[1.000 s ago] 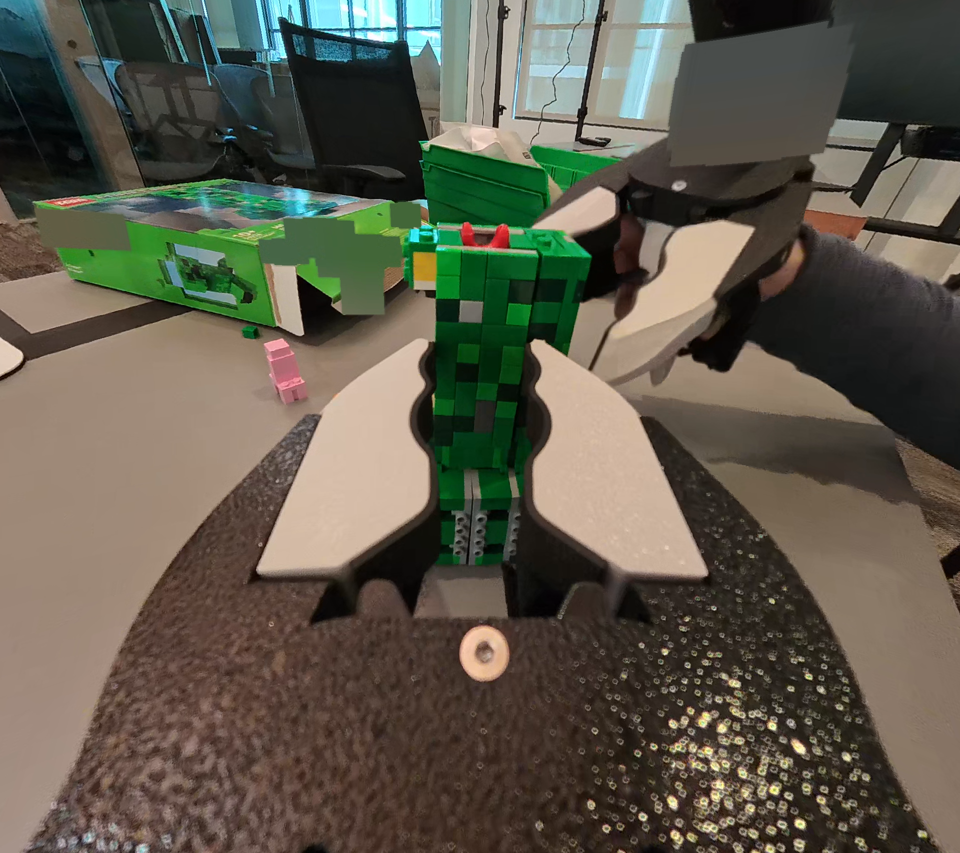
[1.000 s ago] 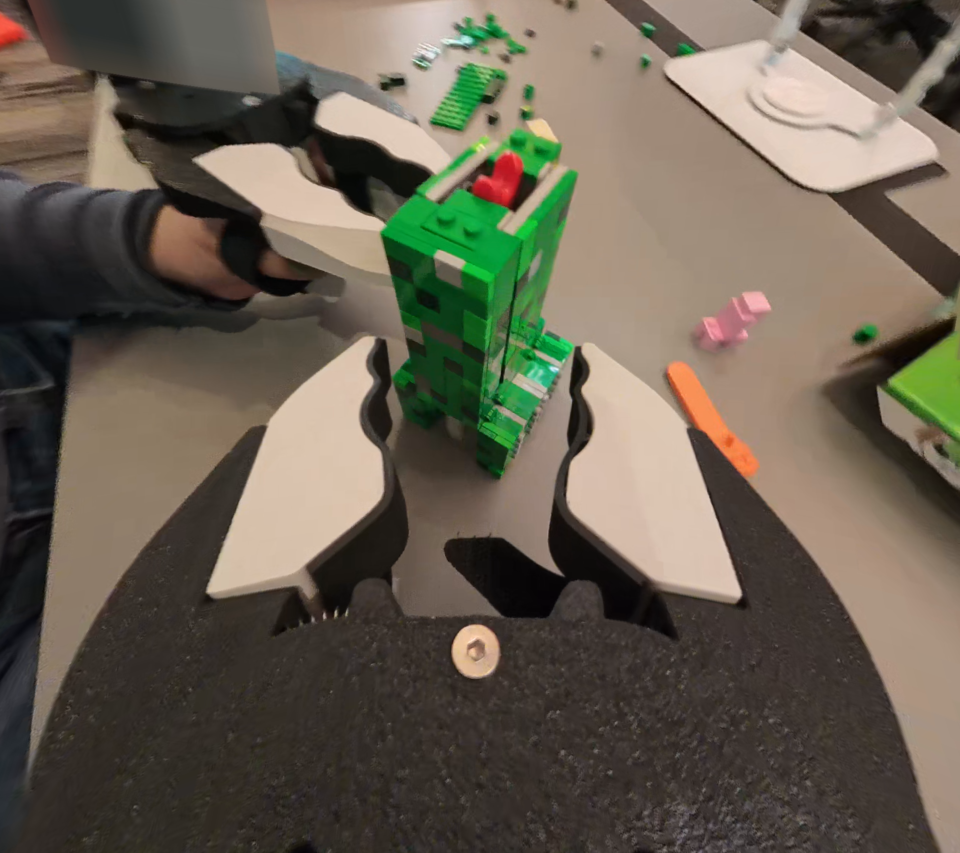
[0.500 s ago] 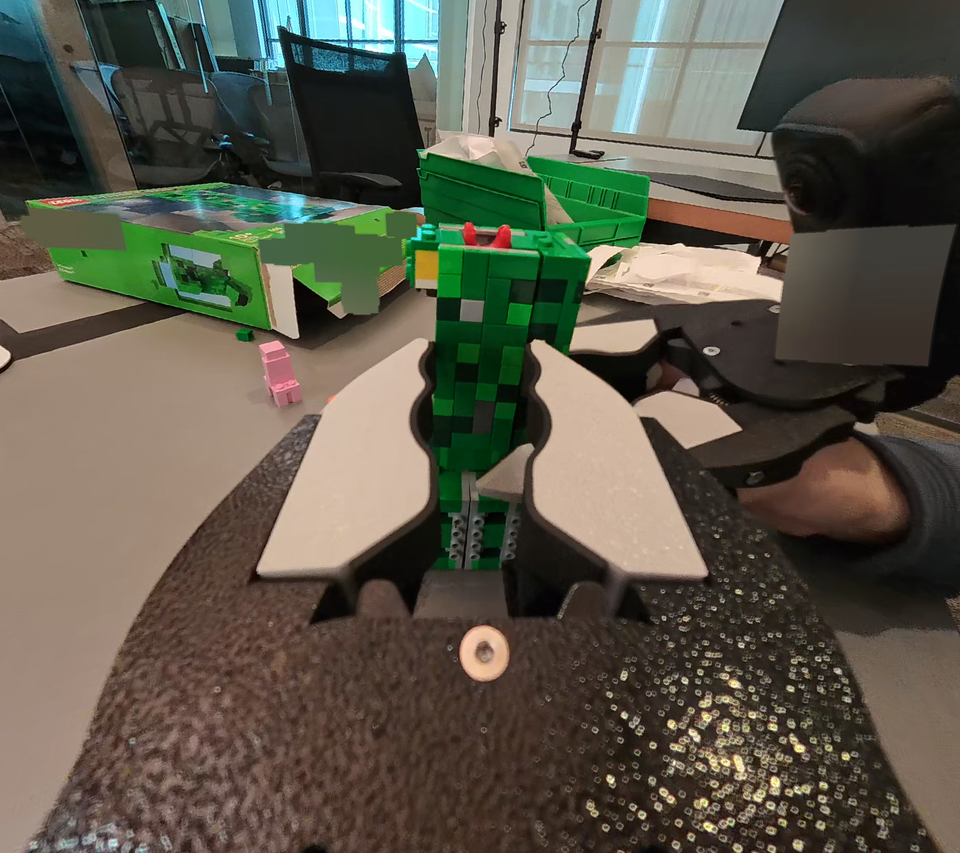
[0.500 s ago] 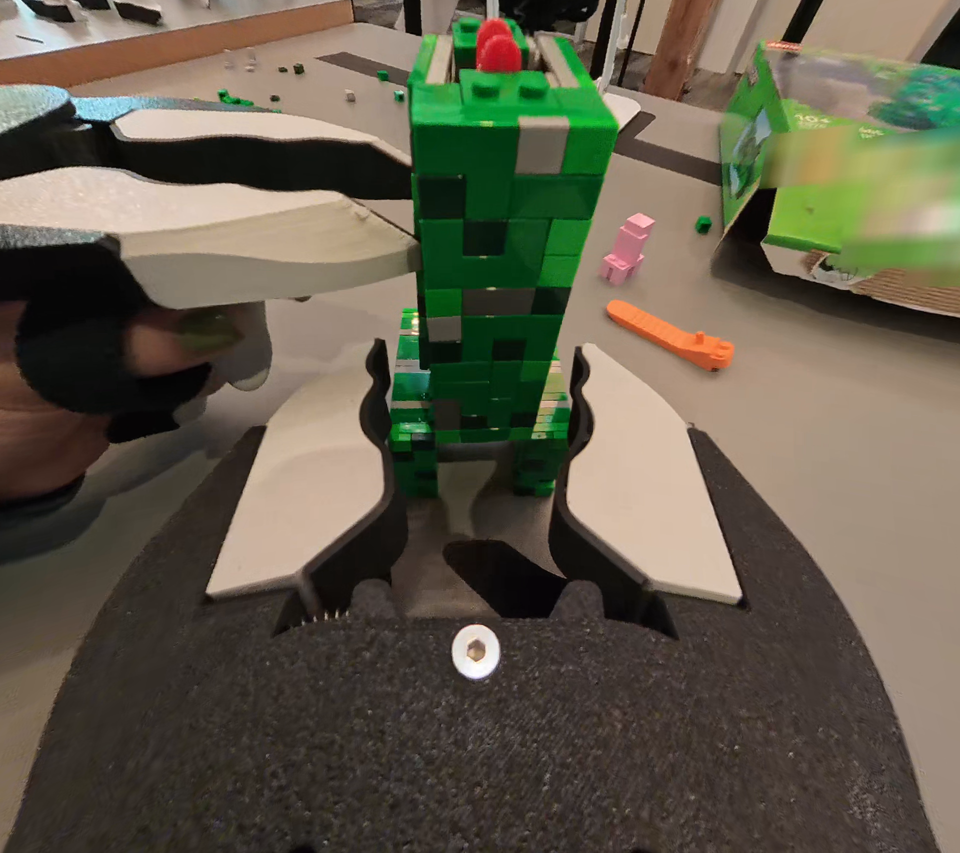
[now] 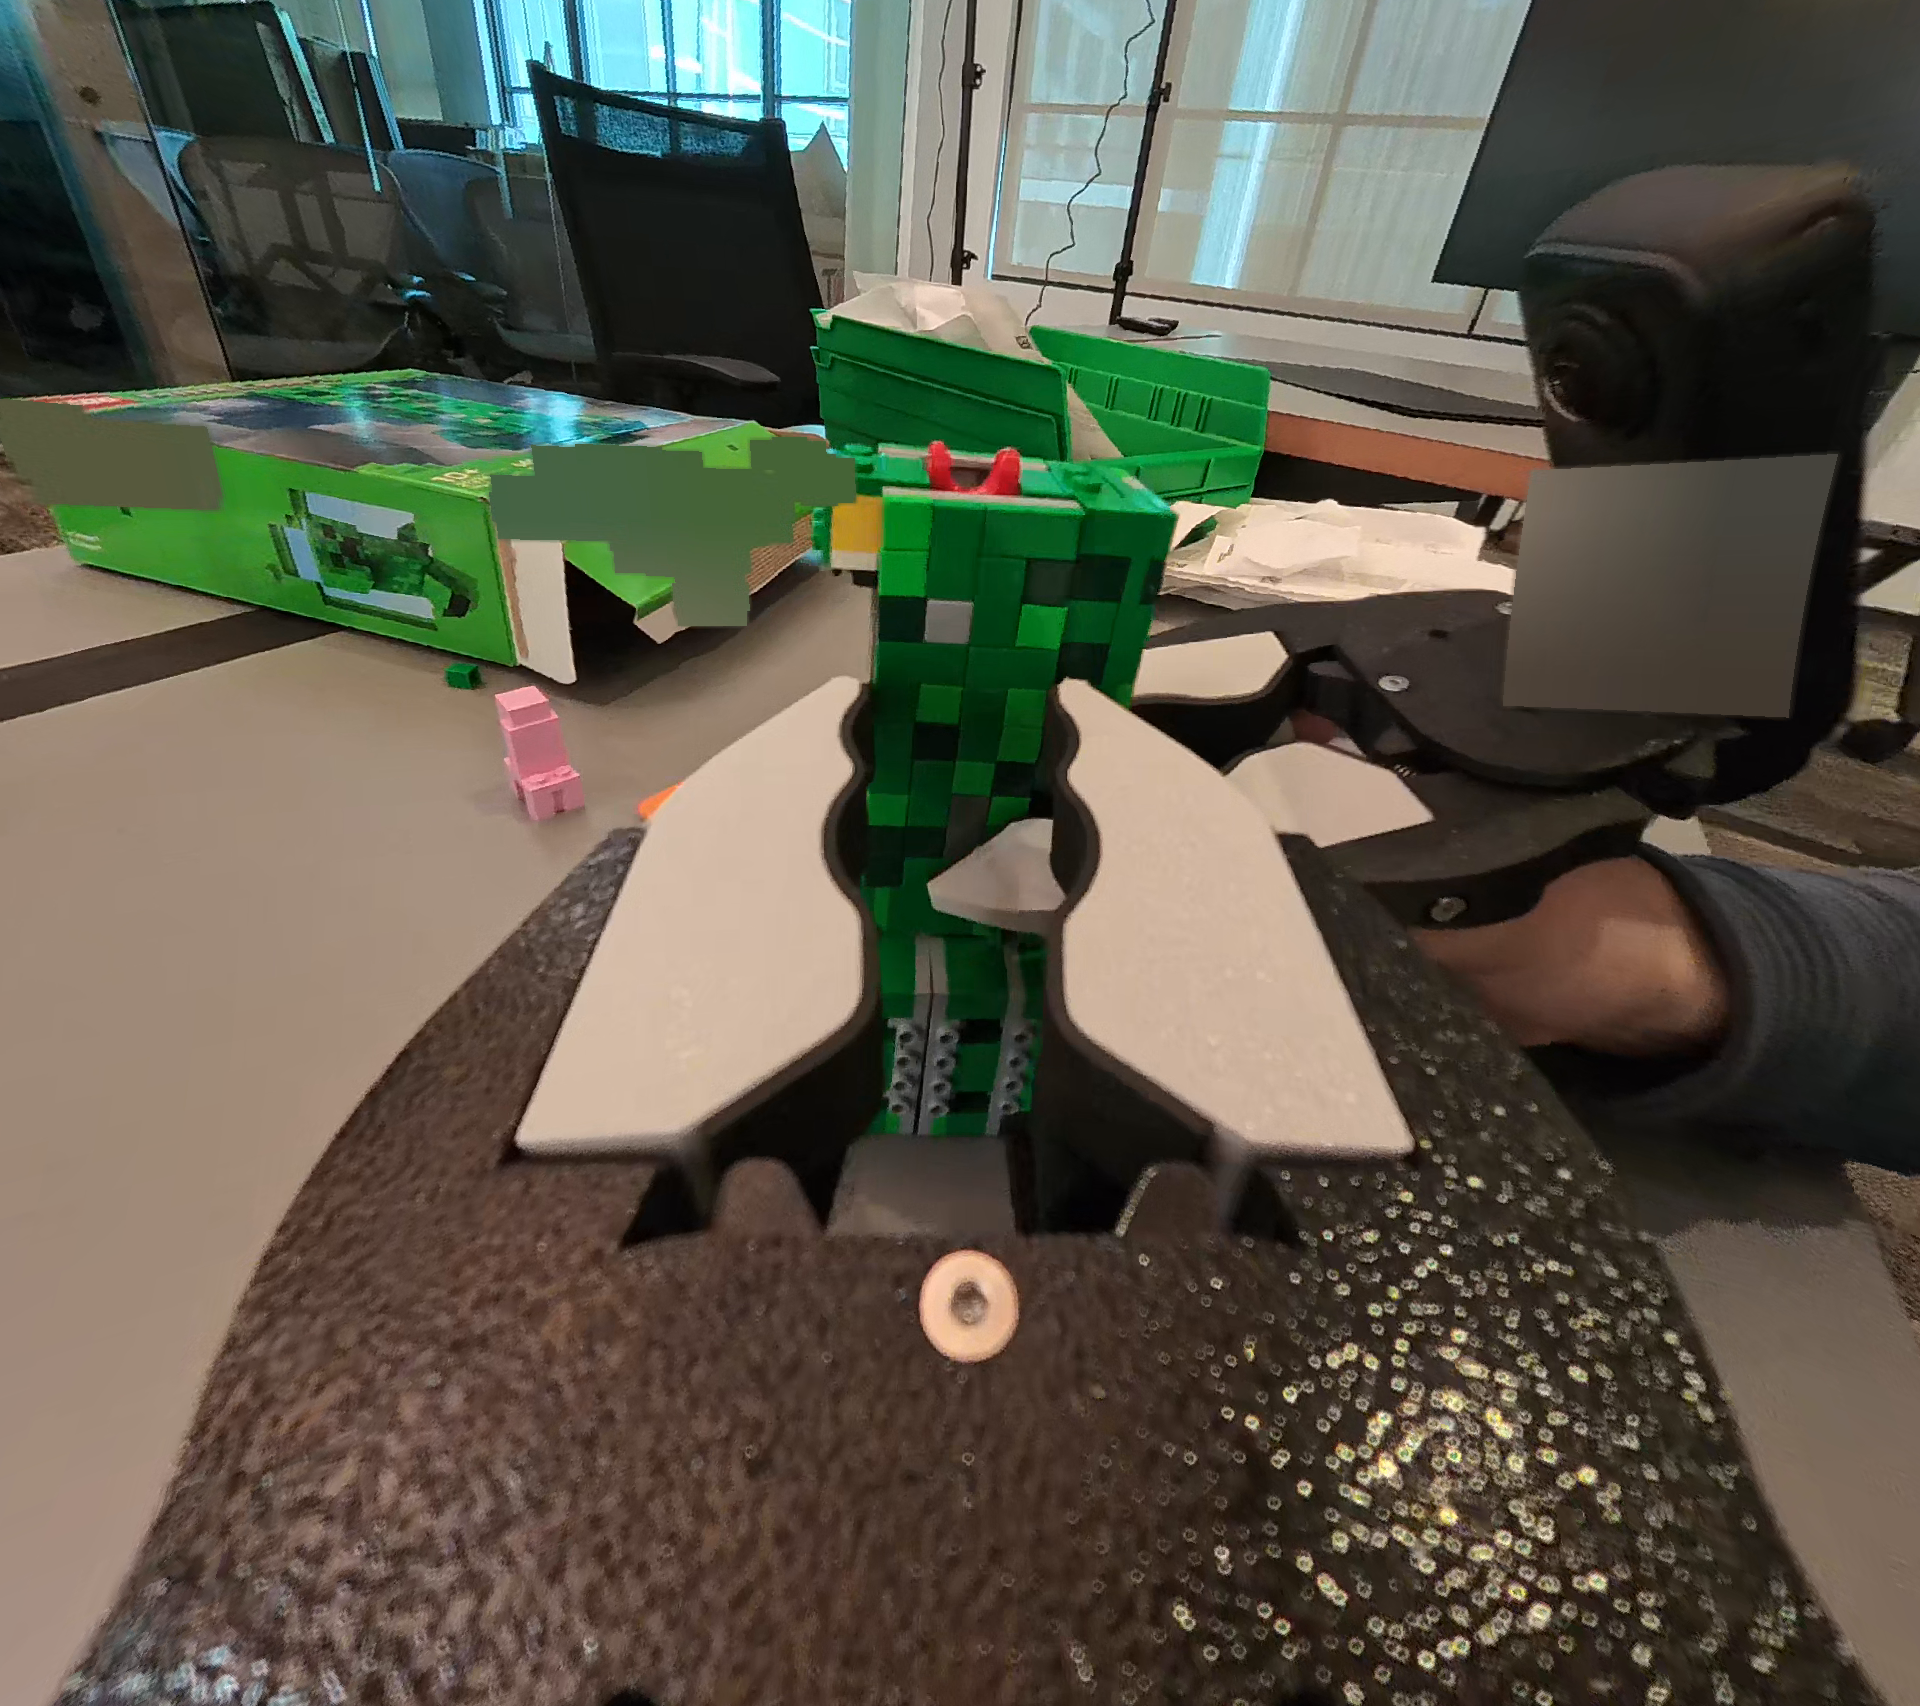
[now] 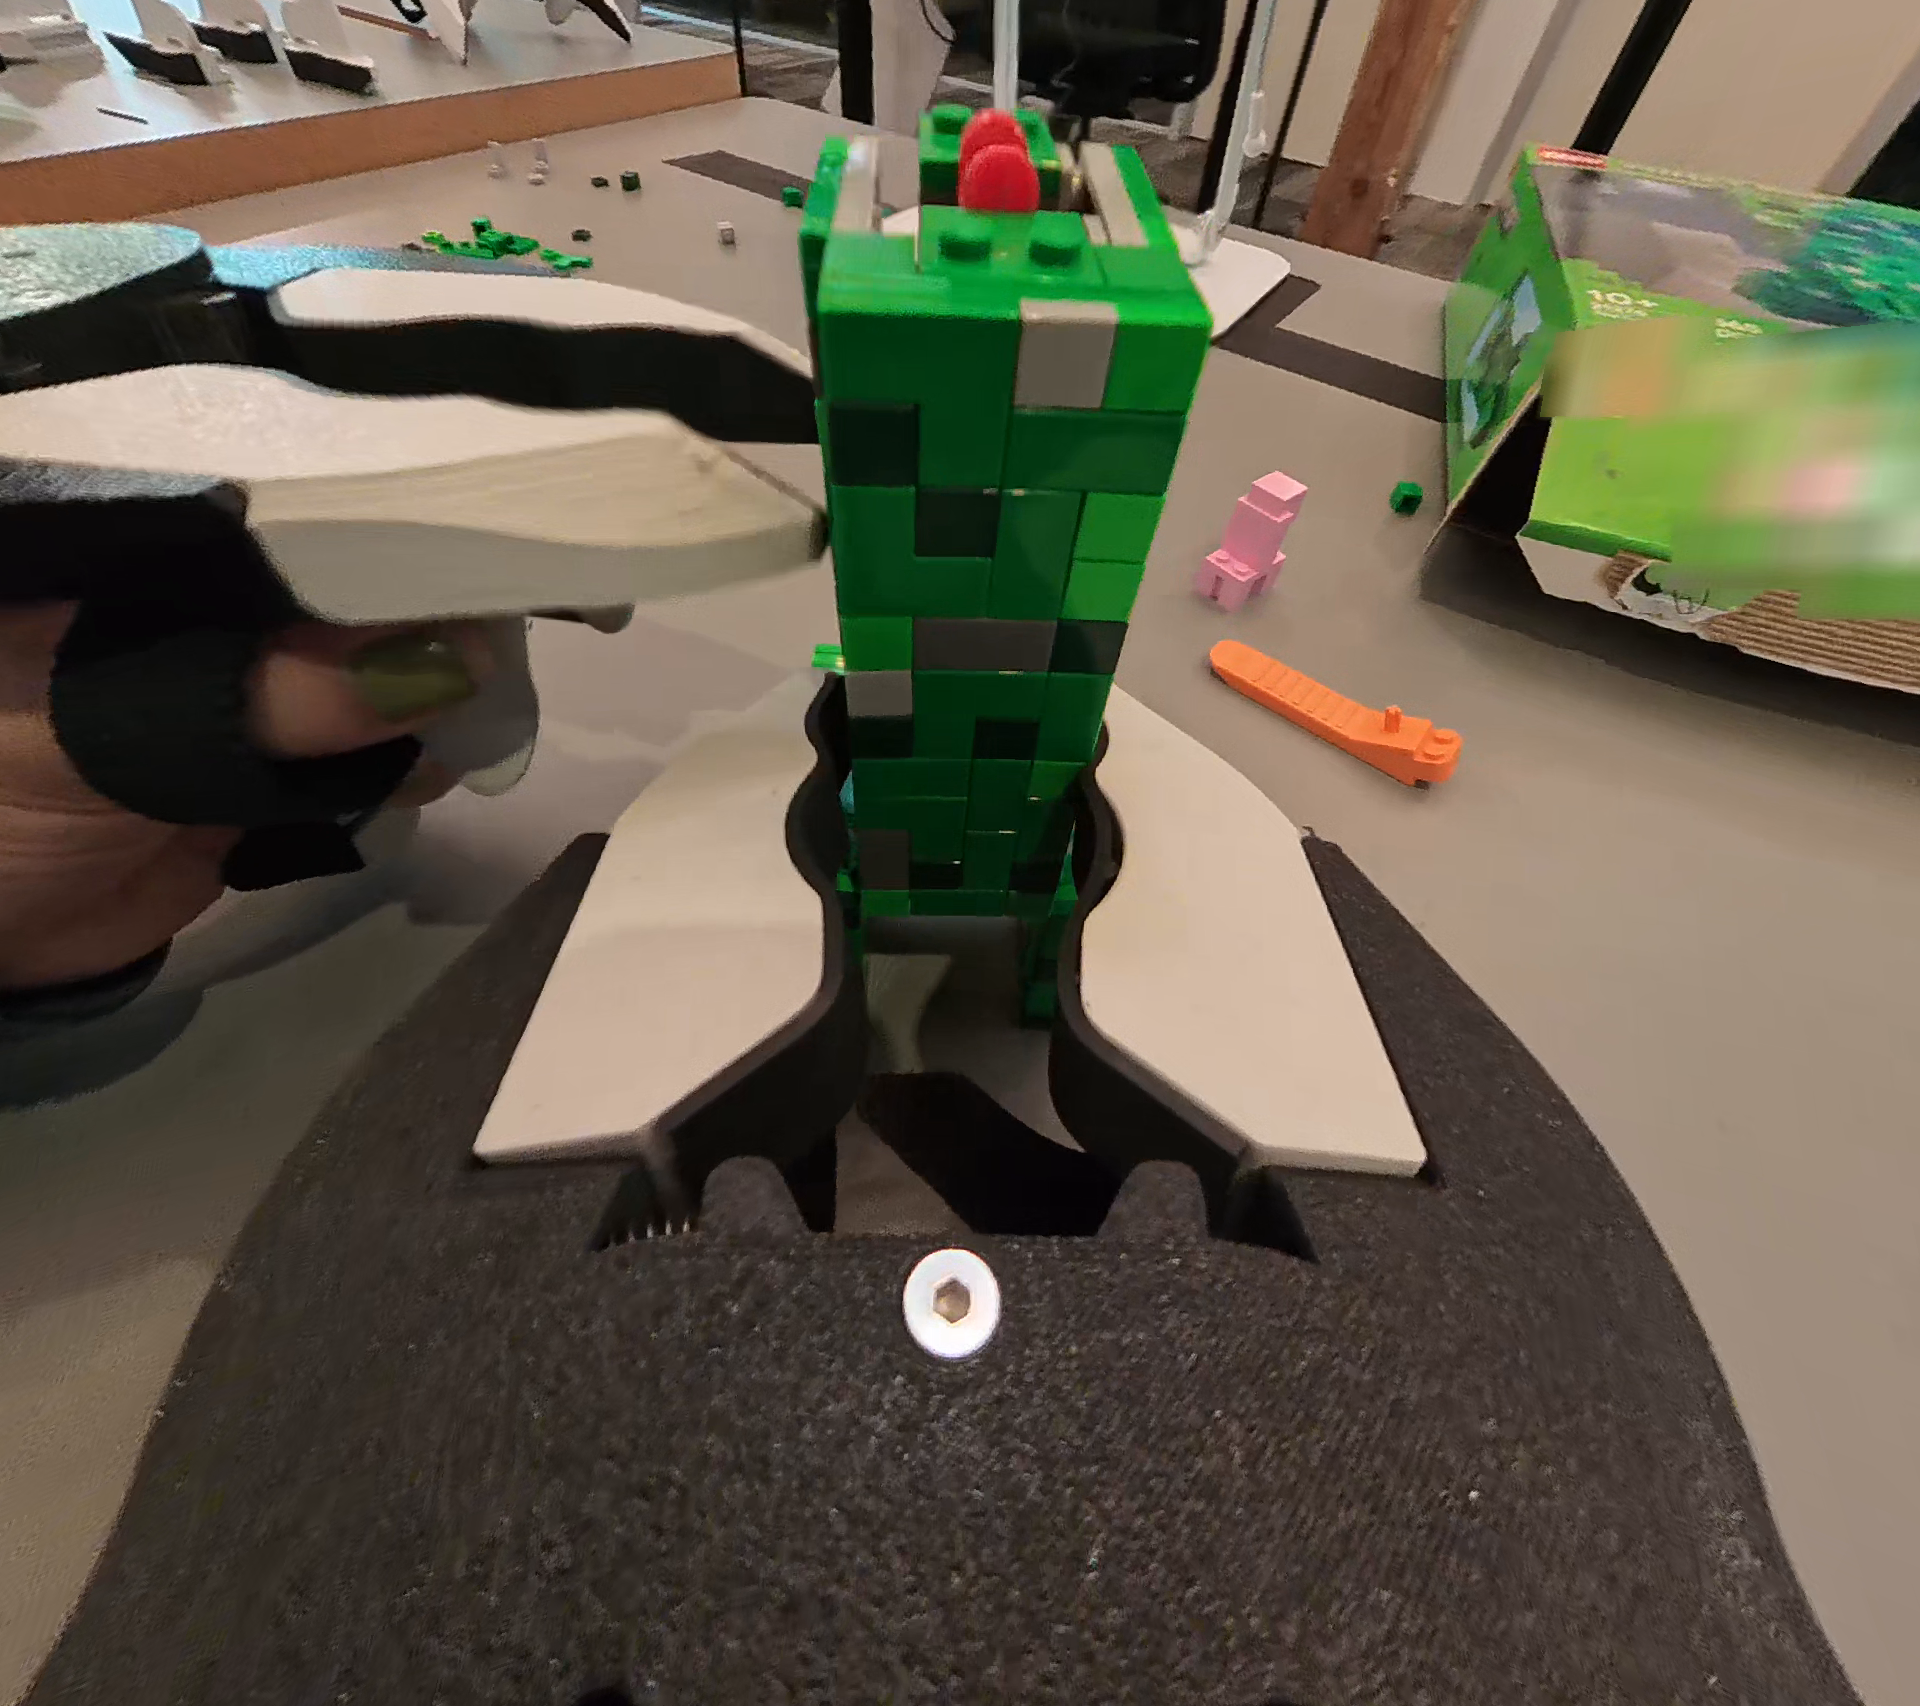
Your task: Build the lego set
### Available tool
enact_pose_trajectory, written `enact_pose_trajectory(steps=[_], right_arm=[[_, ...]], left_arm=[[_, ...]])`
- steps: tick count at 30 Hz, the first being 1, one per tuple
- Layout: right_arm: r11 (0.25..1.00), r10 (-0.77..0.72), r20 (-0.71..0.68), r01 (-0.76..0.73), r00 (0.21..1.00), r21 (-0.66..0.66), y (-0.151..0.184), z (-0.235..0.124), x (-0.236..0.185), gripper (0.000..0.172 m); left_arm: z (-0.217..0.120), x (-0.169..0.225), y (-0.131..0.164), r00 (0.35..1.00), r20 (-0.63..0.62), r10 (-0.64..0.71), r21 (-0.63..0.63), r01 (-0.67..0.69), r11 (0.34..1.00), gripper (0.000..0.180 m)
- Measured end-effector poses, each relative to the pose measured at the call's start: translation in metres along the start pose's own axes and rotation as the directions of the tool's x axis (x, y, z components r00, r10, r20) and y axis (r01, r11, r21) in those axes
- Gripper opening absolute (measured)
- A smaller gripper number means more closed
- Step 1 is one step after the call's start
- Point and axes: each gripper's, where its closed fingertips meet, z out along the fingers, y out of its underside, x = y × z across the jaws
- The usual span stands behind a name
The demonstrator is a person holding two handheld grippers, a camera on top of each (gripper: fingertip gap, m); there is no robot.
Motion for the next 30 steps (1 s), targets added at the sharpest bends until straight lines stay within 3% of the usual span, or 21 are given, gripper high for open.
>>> enact_pose_trajectory(steps=[3,6,9,12,17,23,30], right_arm=[[1.0,0.004,0.04,-0.004,0.999,0.006,0.0,0.0,0.001,0.04],[1.0,-0.013,0.098,0.011,0.995,0.015,-0.001,-0.001,0.0,0.039],[0.999,-0.045,0.239,0.039,0.97,0.027,0.0,-0.003,-0.002,0.04],[0.995,-0.099,0.428,0.083,0.898,0.057,0.0,-0.008,-0.006,0.04],[0.985,-0.171,0.691,0.133,0.702,0.108,0.001,-0.017,-0.015,0.039],[0.981,-0.187,0.809,0.142,0.558,0.129,0.002,-0.025,-0.022,0.039],[0.98,-0.194,0.84,0.147,0.507,0.138,0.003,-0.028,-0.024,0.039]], left_arm=[[-0.003,0.0,0.0,0.999,-0.015,-0.034,0.002,0.034,0.999,0.023],[-0.006,0.004,0.0,0.996,-0.069,-0.059,-0.006,0.059,0.998,0.038],[-0.017,0.003,-0.003,0.993,-0.113,-0.028,0.008,0.029,1.0,0.051],[-0.027,0.002,0.004,0.98,-0.196,0.012,-0.066,-0.026,0.997,0.06],[-0.019,0.005,0.034,0.939,-0.342,0.041,-0.247,-0.131,0.96,0.068],[-0.006,0.021,0.045,0.889,-0.448,0.091,-0.282,-0.237,0.93,0.054],[-0.007,0.027,0.044,0.878,-0.467,0.102,-0.263,-0.248,0.933,0.041]])
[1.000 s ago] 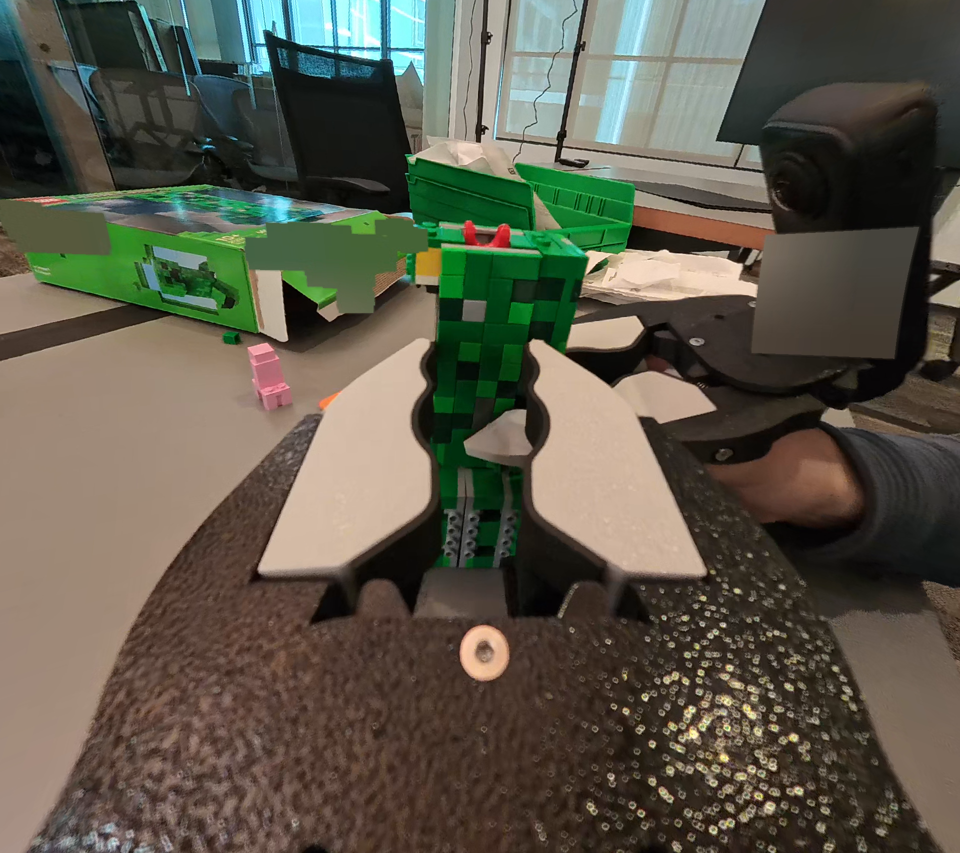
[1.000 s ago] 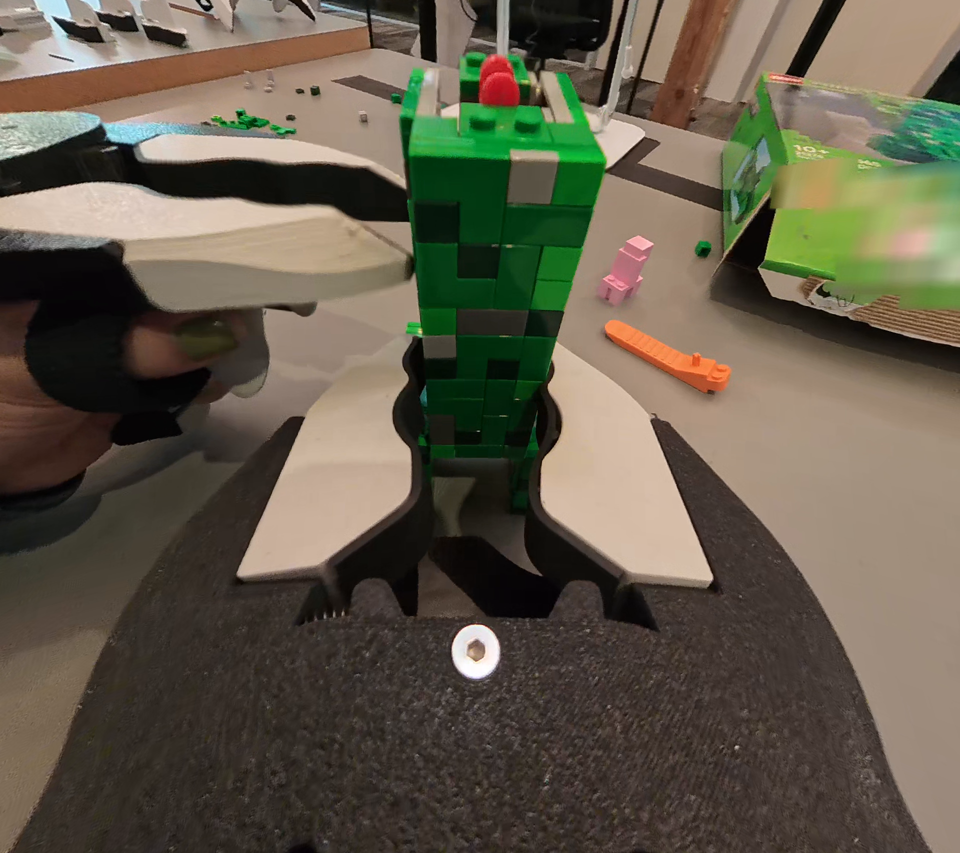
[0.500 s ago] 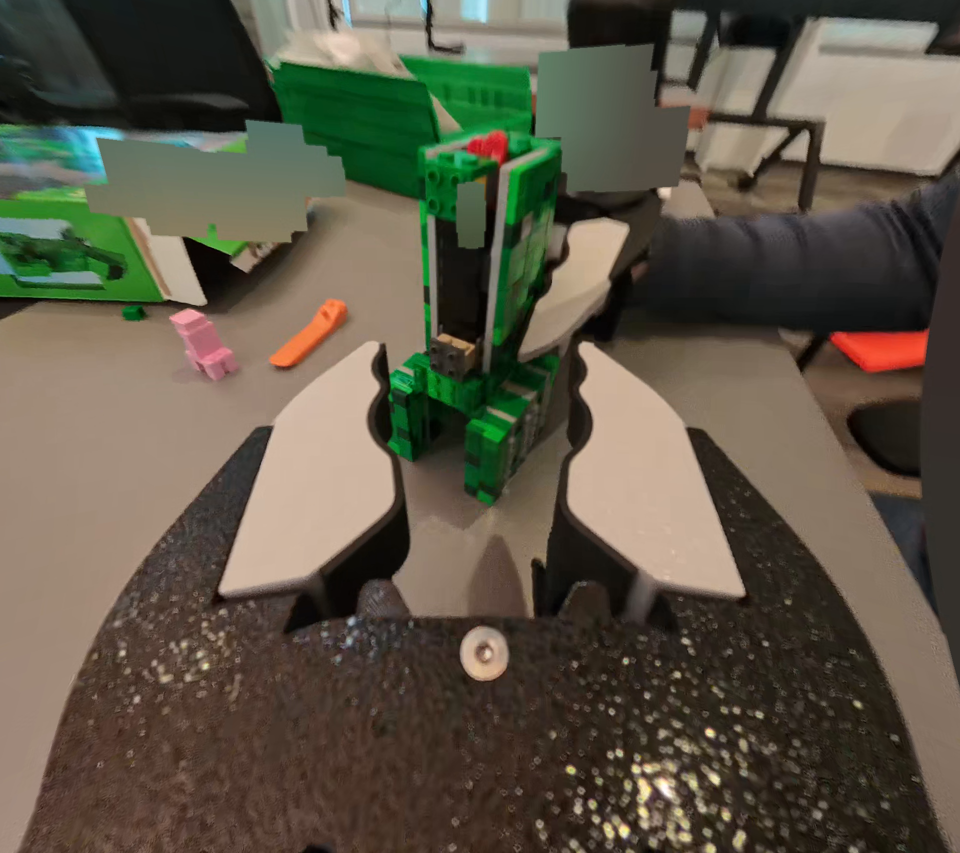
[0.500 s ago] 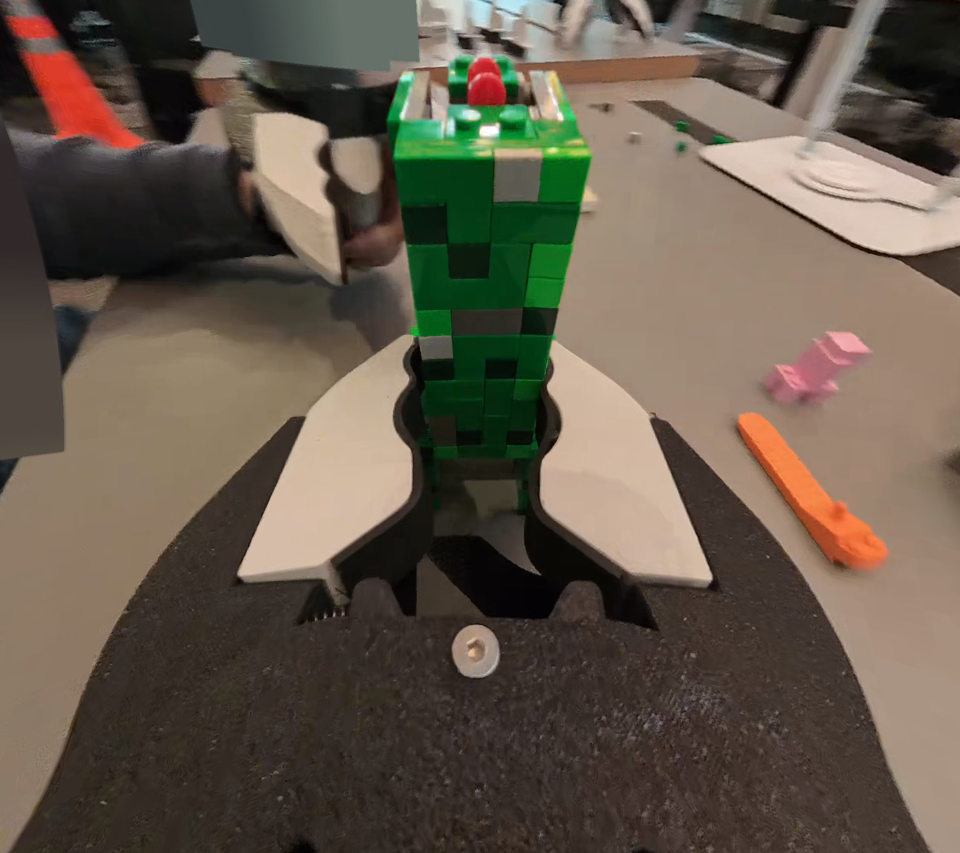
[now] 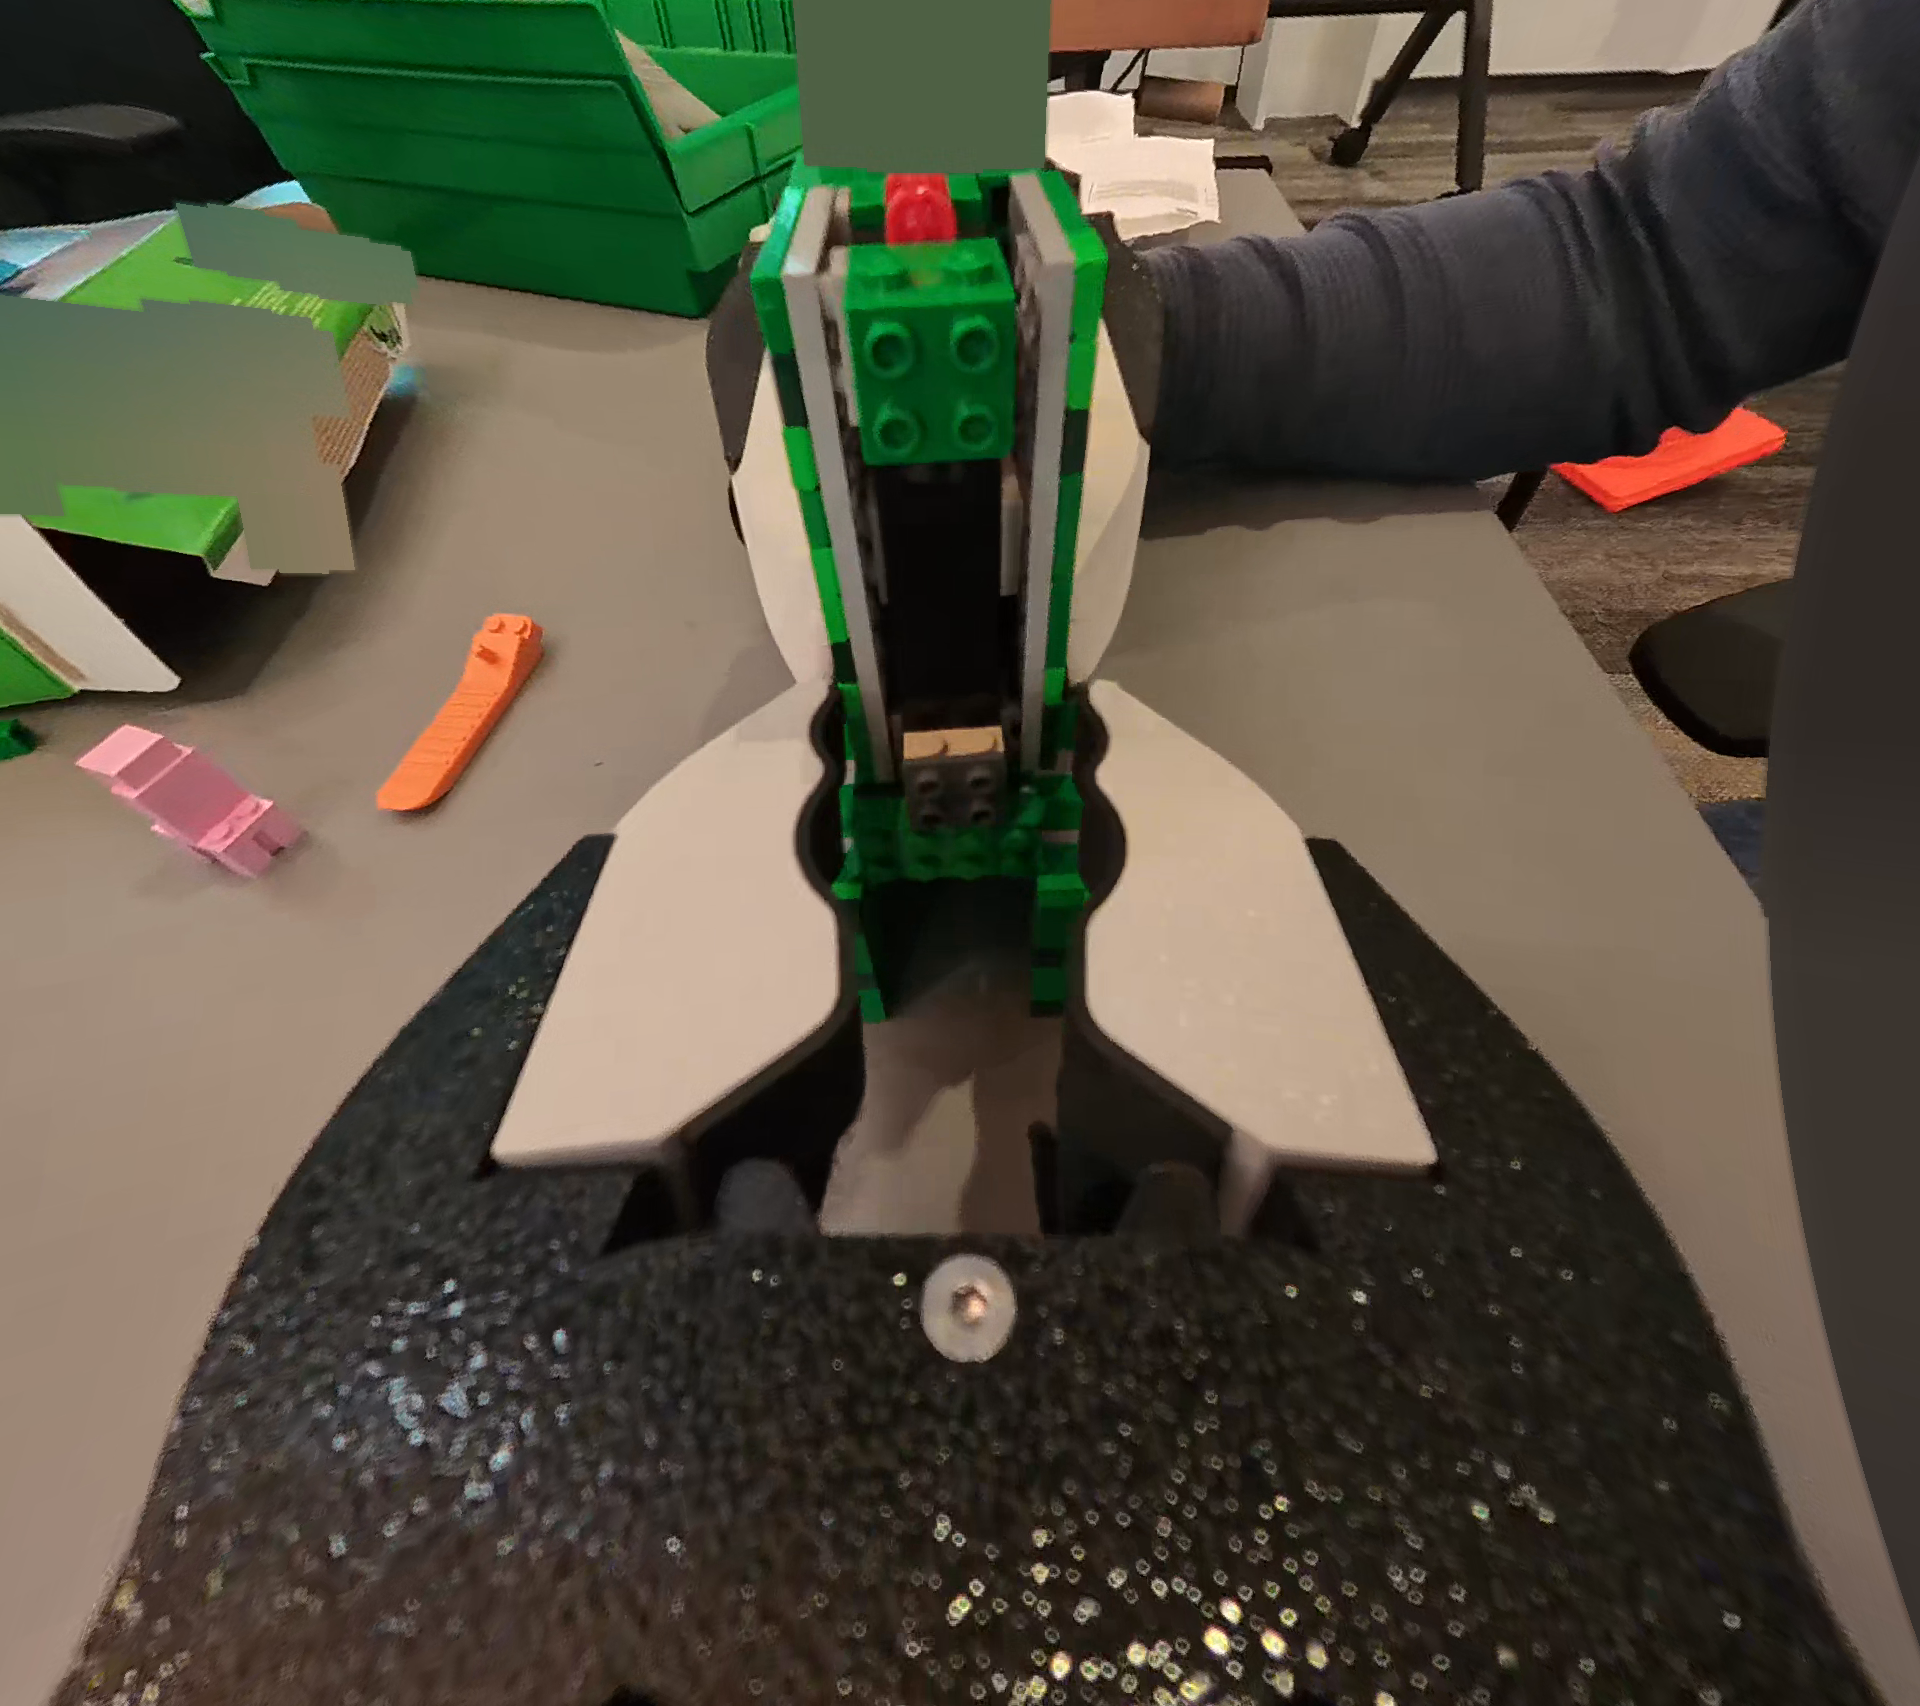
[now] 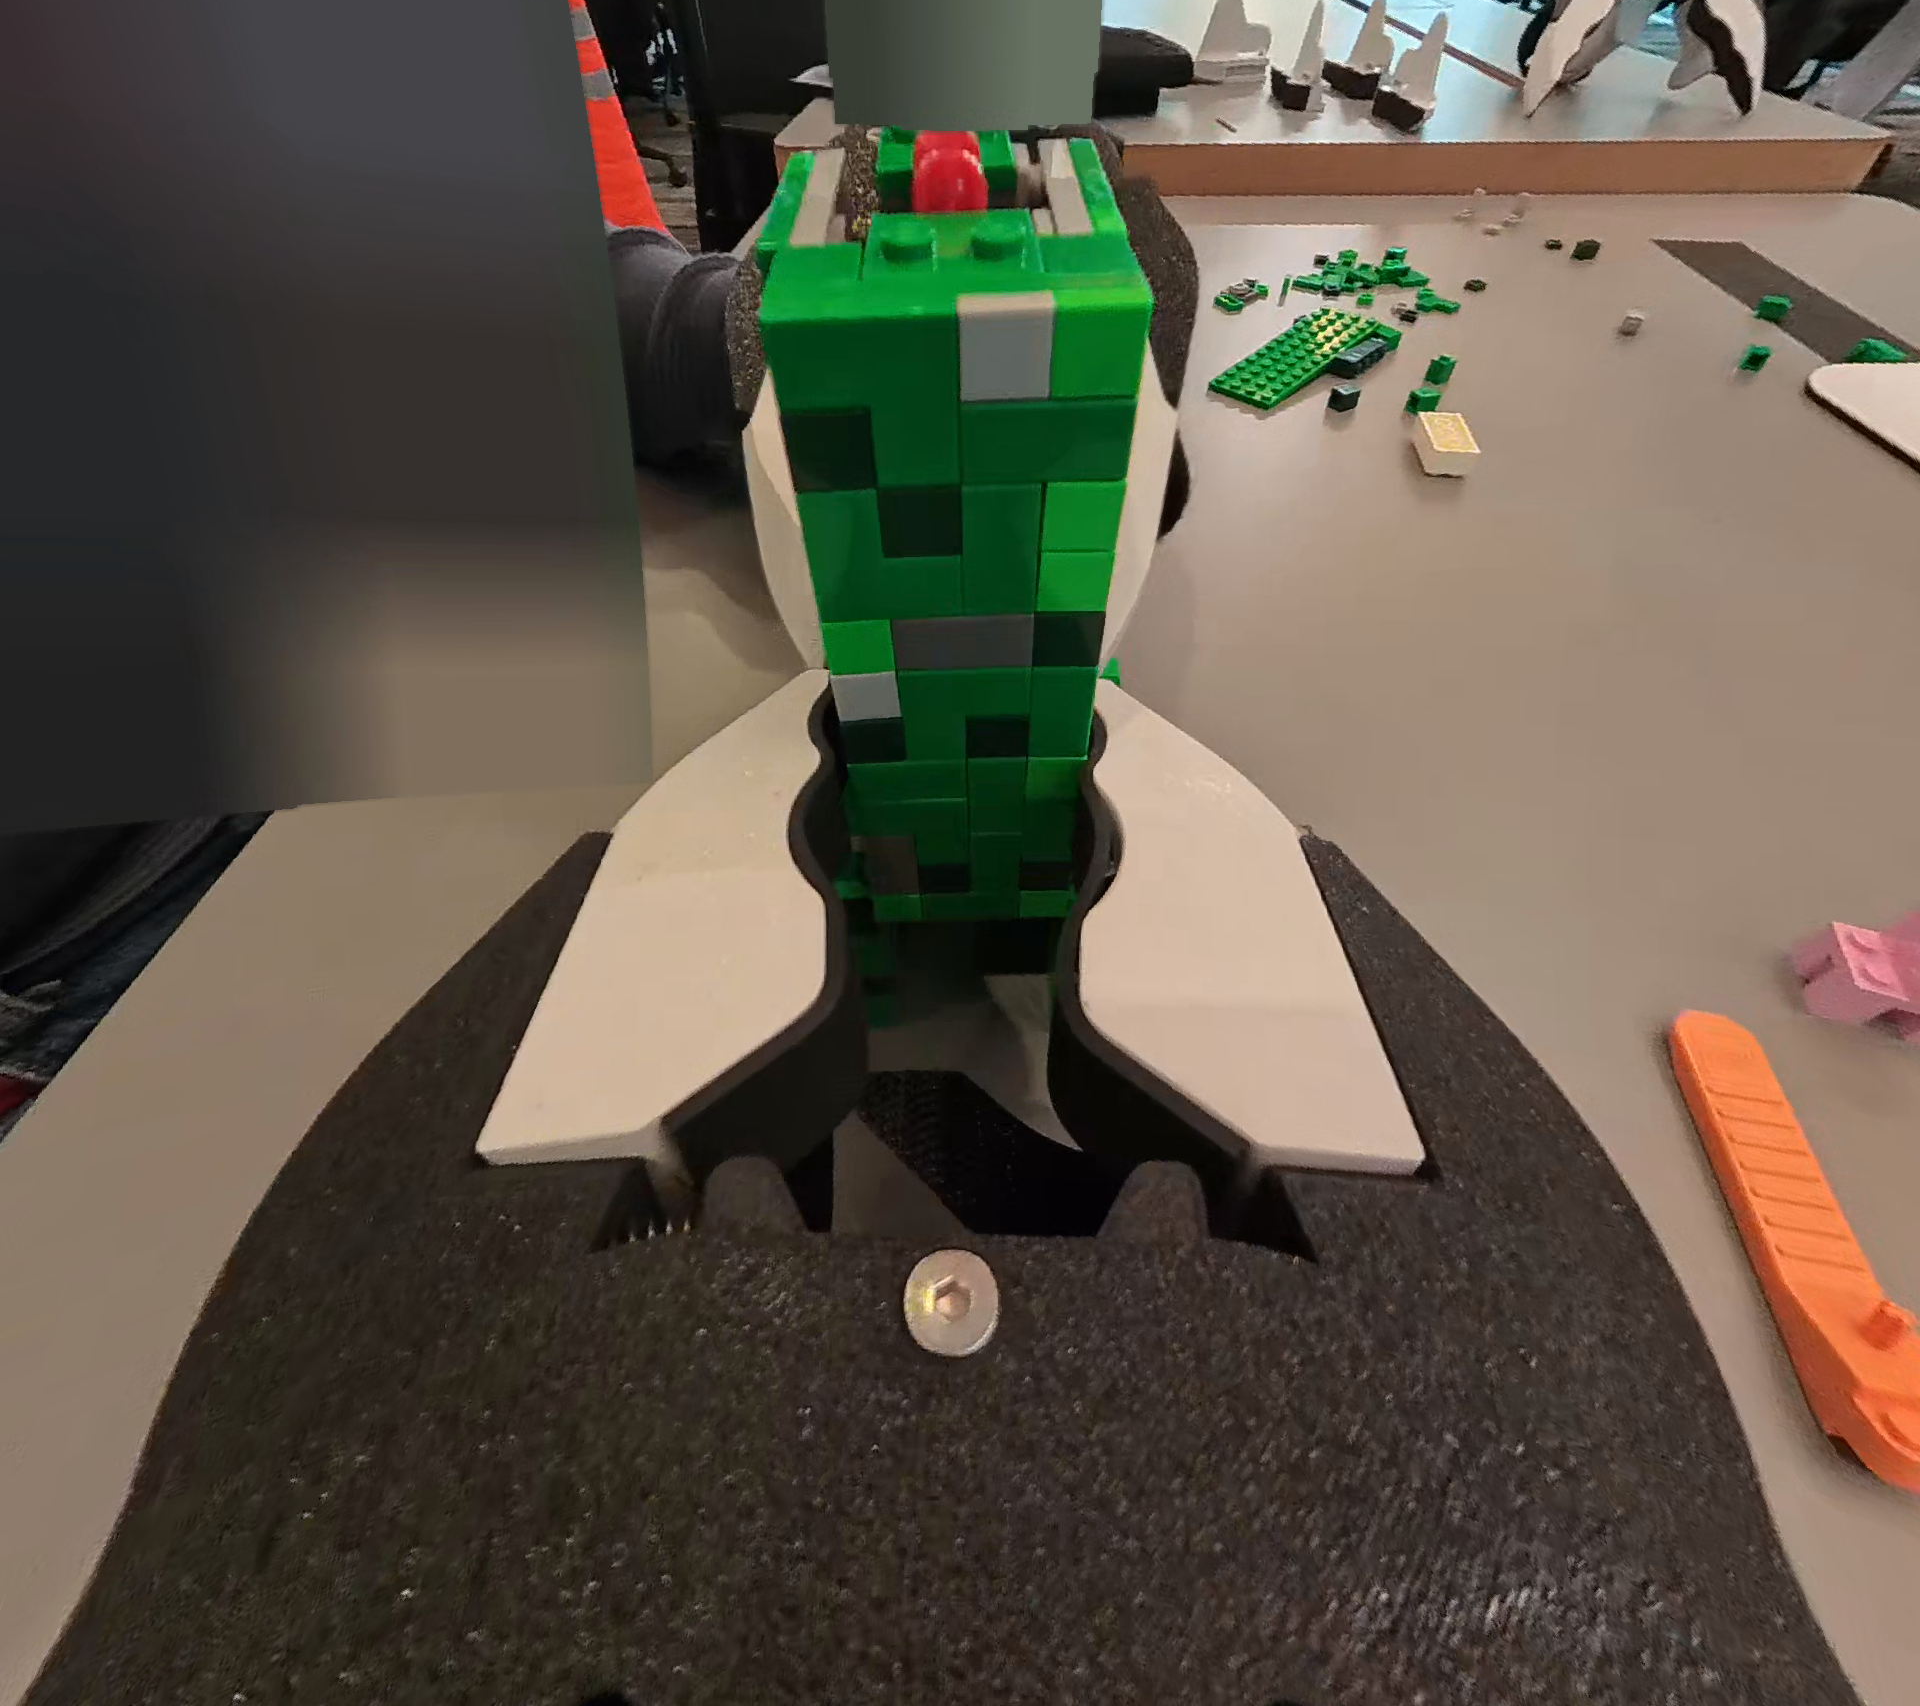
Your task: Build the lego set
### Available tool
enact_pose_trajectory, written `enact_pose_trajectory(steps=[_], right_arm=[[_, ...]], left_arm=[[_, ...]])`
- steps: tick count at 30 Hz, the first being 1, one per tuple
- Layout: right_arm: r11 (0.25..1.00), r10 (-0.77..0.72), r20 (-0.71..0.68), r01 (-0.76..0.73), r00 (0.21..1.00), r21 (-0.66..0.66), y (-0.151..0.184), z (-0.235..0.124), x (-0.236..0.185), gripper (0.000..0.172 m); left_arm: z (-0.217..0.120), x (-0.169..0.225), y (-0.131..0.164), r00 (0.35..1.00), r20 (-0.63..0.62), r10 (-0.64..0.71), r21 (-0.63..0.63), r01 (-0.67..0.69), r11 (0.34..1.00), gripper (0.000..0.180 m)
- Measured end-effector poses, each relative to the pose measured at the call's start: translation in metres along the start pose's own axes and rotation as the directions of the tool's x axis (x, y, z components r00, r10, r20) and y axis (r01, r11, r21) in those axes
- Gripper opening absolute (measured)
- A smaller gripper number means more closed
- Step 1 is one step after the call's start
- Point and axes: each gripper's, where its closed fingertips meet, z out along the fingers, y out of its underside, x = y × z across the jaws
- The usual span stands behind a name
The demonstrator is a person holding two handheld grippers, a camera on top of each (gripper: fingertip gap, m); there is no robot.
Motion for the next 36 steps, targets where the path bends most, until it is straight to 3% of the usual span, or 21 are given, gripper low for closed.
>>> enact_pose_trajectory(steps=[19,33,36], right_arm=[[1.0,-0.002,0.023,0.002,1.0,0.004,0.0009,-0.0011,-0.002,0.039],[1.0,0.0,0.024,0.0,1.0,0.004,0.0003,-0.0001,-0.003,0.039],[0.999,0.047,0.02,-0.047,0.999,-0.003,0.001,-0.0005,-0.0034,0.046]], left_arm=[[0.0013,0.002,-0.0023,1.0,-0.001,-0.03,0.065,0.03,0.997,0.037],[0.0008,0.0018,-0.0022,0.999,0.005,-0.049,0.046,0.049,0.998,0.037],[0.0007,0.0013,-0.0022,0.998,0.009,-0.055,0.053,0.055,0.997,0.036]])
